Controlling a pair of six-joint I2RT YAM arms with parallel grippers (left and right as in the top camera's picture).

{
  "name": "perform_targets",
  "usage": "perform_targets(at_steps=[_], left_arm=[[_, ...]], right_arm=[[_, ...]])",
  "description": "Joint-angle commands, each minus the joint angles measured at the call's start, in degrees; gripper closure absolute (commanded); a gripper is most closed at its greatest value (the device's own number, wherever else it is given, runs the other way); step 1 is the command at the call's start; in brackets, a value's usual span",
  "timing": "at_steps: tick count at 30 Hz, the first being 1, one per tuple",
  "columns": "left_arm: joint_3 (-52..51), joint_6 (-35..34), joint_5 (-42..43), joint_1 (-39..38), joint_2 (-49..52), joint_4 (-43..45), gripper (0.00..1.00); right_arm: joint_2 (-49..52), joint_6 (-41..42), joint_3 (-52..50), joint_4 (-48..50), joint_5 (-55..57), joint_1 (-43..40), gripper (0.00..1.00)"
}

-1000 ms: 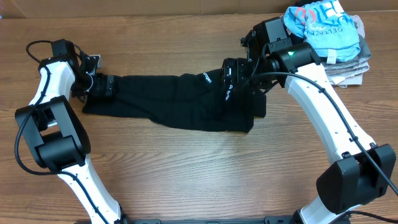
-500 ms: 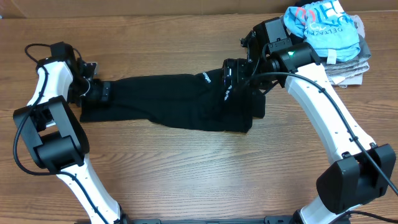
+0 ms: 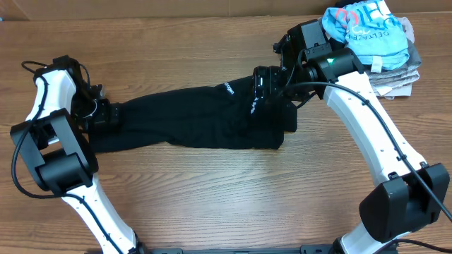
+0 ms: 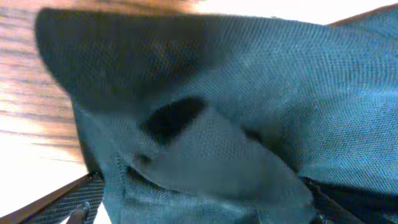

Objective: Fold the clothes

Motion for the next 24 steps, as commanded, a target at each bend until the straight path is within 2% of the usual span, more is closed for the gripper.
perform_targets(at_steps=[1, 5, 9, 17, 24], left_arm=[[7.72, -0.96, 2.62, 0.39, 0.96, -4.83, 0.01], [15.1, -0.96, 4.04, 0.39, 0.94, -12.72, 0.0], [15.34, -0.98, 4.02, 0.44, 0.96, -16.87, 0.0], [7.08, -3.28, 2.1, 2.95, 0.96, -13.64, 0.0], [3.1, -3.56, 2.54, 4.39, 0.94, -4.79, 0.0]], right_arm=[[-0.92, -0.42, 1.05, 0.59, 0.17, -0.07, 0.0], [-0.92, -0.42, 1.05, 0.72, 0.17, -0.07, 0.0], [-0.92, -0.44, 1.05, 0.7, 0.17, -0.07, 0.0], [-0.9, -2.78, 1.05, 0.0, 0.13, -0.07, 0.0], [-0.85, -3.54, 1.03, 0.02, 0.17, -0.07, 0.0]])
